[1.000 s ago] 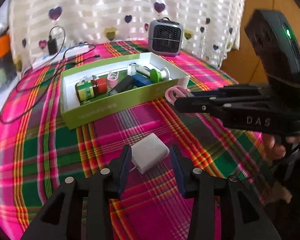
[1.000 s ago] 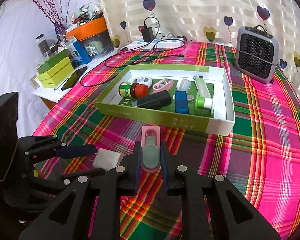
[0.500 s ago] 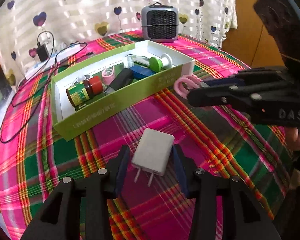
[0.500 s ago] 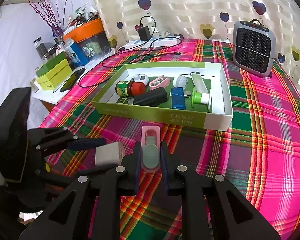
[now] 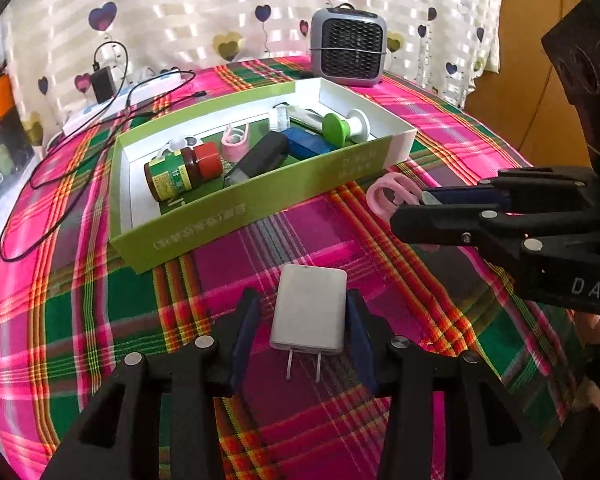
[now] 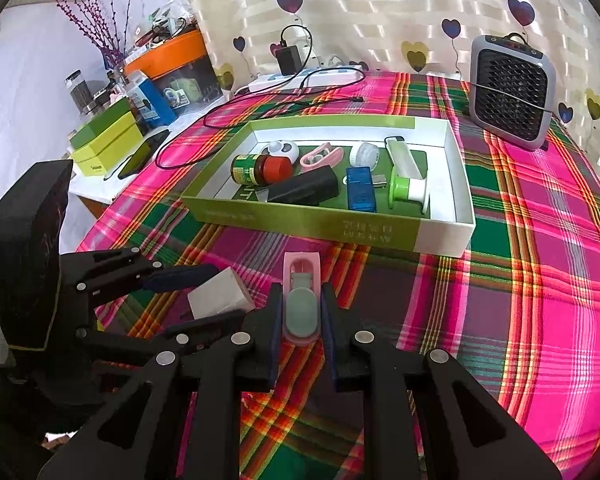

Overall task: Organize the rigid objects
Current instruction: 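Carry the white charger with the left tool and pink holder with the right tool toward the box, then lower the charger and pink holder into the box and open both tools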

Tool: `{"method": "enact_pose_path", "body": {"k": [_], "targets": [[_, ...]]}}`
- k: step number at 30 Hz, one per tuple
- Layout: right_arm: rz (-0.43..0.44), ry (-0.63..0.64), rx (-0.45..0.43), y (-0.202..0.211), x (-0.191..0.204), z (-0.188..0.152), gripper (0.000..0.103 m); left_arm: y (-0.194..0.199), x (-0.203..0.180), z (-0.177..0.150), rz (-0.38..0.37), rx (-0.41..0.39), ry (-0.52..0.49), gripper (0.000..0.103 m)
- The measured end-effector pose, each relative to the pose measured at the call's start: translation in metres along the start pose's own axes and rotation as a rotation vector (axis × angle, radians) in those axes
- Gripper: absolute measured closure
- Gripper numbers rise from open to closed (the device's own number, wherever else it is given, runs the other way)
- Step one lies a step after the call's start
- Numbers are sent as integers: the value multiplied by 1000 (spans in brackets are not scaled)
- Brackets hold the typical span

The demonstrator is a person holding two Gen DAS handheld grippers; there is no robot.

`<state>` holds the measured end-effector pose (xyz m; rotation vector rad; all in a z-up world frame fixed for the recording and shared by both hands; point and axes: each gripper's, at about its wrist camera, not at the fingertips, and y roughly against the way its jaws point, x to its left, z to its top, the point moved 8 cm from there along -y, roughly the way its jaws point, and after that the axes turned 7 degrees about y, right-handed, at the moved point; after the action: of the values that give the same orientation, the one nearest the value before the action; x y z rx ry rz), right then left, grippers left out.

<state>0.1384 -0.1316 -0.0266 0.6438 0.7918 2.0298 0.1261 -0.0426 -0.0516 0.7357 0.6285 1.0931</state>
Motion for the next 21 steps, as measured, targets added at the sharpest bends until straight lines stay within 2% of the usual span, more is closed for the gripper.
{"method": "enact_pose_path", "body": {"k": [2,6,15,21], "targets": [[-2,-1,4,0,-1,-1,85,0,0,0,7,-1,2,61],[-6,-6,9,-1,-2,-3,85,0,5,2,23,-6,16,72],[-8,-3,9,-1,-2,-1,85,1,7,2,15,-1,28,72],[-16,0,-7,4,-4,8,85,12,5,10,15,-27,20,72]]}}
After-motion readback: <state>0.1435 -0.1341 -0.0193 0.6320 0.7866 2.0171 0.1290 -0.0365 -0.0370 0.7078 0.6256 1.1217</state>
